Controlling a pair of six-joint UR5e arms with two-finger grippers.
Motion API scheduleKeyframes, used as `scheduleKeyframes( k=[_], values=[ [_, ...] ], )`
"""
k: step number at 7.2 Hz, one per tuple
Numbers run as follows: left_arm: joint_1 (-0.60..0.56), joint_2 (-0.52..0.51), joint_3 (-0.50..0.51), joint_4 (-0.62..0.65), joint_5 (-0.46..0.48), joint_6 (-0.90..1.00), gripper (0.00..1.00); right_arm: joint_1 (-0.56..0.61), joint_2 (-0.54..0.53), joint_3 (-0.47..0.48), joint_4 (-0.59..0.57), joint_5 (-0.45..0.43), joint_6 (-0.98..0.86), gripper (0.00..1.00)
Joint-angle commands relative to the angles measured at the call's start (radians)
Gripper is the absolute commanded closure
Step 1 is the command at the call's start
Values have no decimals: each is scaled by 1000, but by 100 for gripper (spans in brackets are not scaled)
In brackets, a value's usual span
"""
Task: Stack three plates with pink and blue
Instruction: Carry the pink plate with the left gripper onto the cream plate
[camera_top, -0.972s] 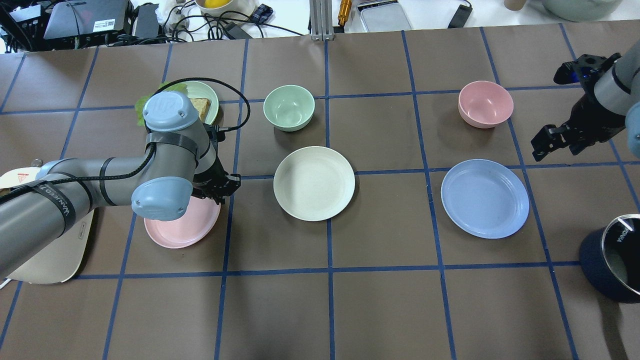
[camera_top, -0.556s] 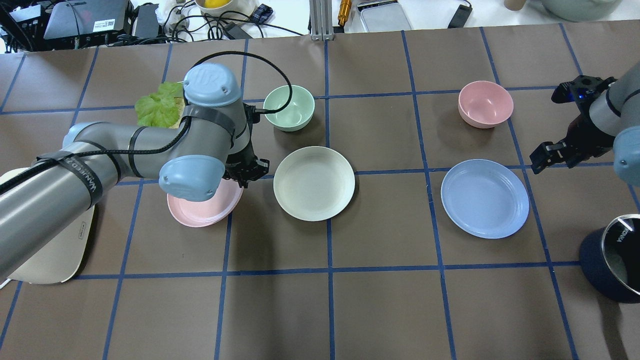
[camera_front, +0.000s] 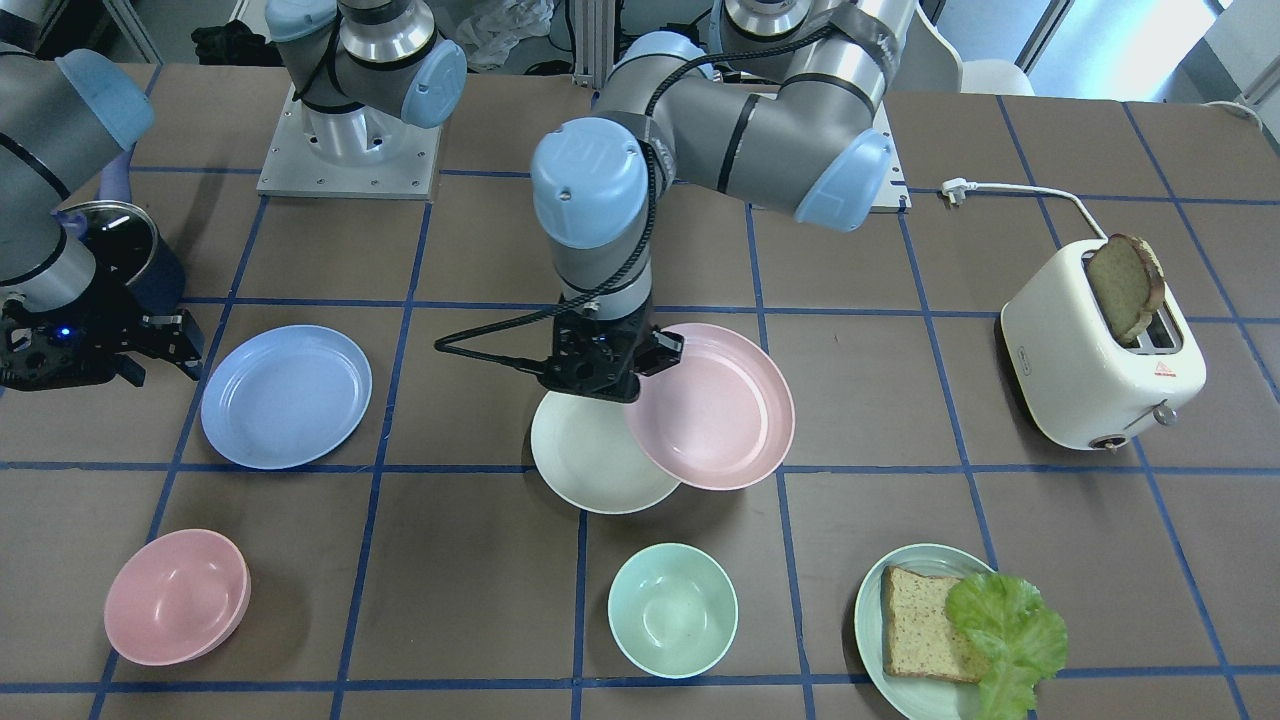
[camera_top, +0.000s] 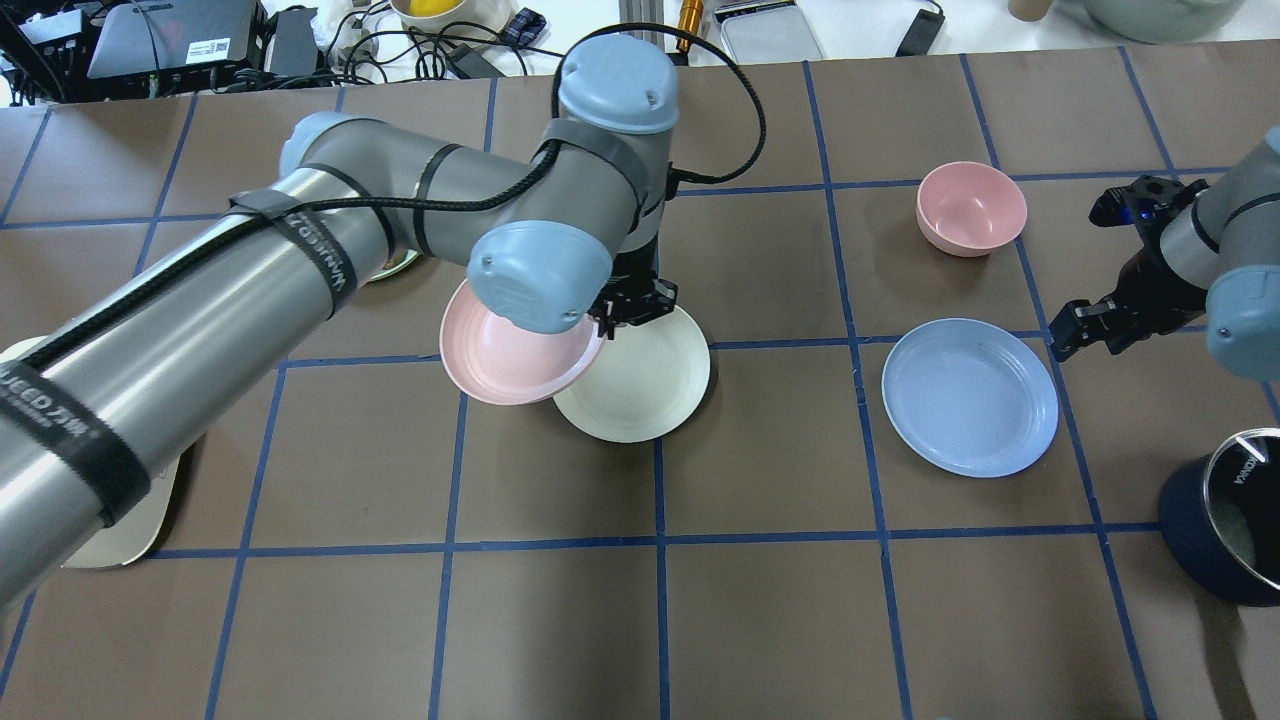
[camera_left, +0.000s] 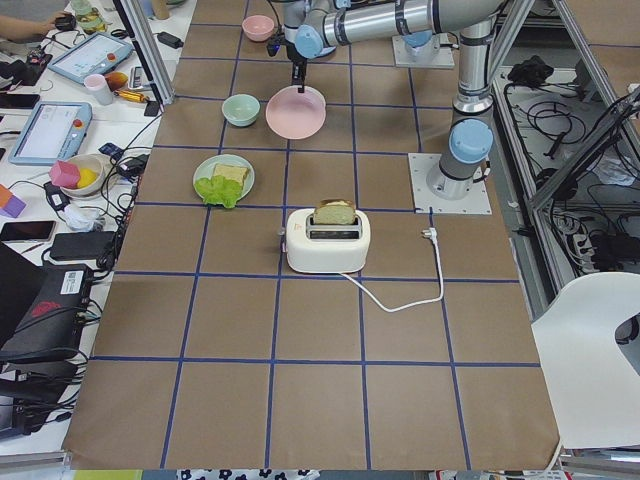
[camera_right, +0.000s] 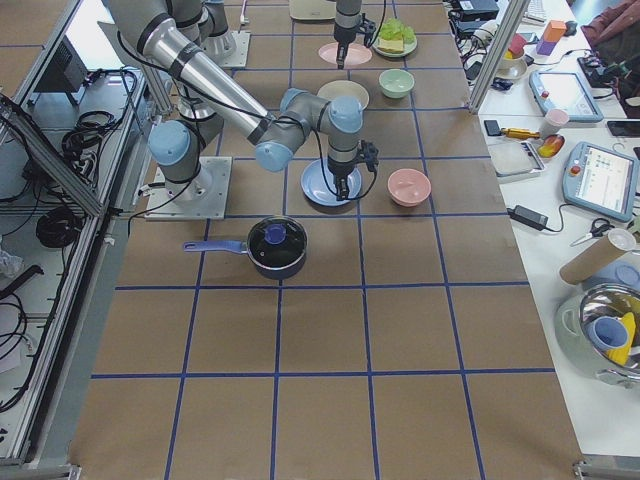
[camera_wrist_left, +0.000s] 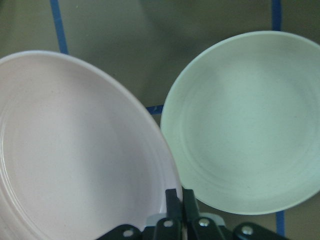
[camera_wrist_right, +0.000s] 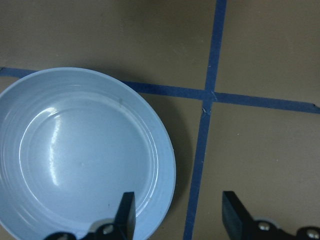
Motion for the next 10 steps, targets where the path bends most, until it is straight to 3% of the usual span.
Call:
scheduleKeyframes(
  k=[1,2,8,9,10],
  values=[
    [-97,-113,102,-8,14,-98,100,0,47,-4,-2,24,3,41],
    [-115,-146,106,-1,50,-121,100,0,61,-7,-11,24,4,43],
    [-140,-217,103,40,51,-134,100,0,159,-31,-139,22,156,42],
    [-143,-217,103,40,54,-135,94,-2,170,-35,-137,22,159,42],
    [-142,-205,104,78,45,-137,1,0,167,-33,-122,21,178,41]
  ],
)
